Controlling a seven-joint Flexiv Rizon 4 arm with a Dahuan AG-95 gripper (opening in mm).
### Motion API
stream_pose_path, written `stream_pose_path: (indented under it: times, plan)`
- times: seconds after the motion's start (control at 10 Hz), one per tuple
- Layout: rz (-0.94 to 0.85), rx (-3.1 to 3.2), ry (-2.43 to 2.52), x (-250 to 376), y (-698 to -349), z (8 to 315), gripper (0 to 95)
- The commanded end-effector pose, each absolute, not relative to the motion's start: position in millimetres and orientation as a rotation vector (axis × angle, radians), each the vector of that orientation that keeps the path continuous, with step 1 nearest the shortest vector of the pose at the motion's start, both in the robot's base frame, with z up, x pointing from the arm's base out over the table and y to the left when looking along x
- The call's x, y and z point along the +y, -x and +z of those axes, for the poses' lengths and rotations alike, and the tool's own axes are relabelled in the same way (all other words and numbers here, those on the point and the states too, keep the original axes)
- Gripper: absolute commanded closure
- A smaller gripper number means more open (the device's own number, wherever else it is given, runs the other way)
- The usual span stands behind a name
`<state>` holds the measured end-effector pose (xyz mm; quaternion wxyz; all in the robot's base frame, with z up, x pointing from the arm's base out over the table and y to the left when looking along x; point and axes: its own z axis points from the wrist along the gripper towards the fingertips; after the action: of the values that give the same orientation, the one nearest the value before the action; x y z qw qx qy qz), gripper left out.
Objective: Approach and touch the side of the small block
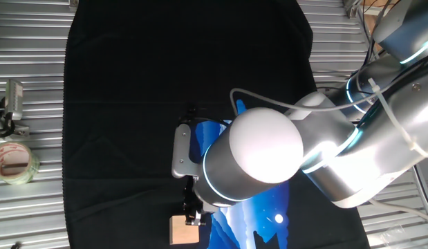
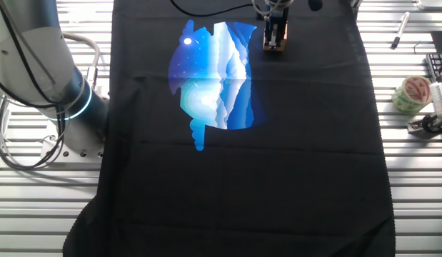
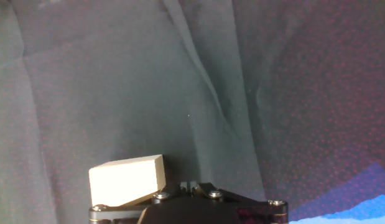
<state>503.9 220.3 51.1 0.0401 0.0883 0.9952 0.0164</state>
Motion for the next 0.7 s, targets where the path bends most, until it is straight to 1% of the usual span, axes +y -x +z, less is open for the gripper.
stream_pose_path:
  times: [0.1, 0.7]
  plan:
    - [0.037, 3.052, -0.219, 223.8, -503.8, 49.7, 95.0]
    - [0.013, 3.059, -0.153, 230.6, -502.0, 47.6, 95.0]
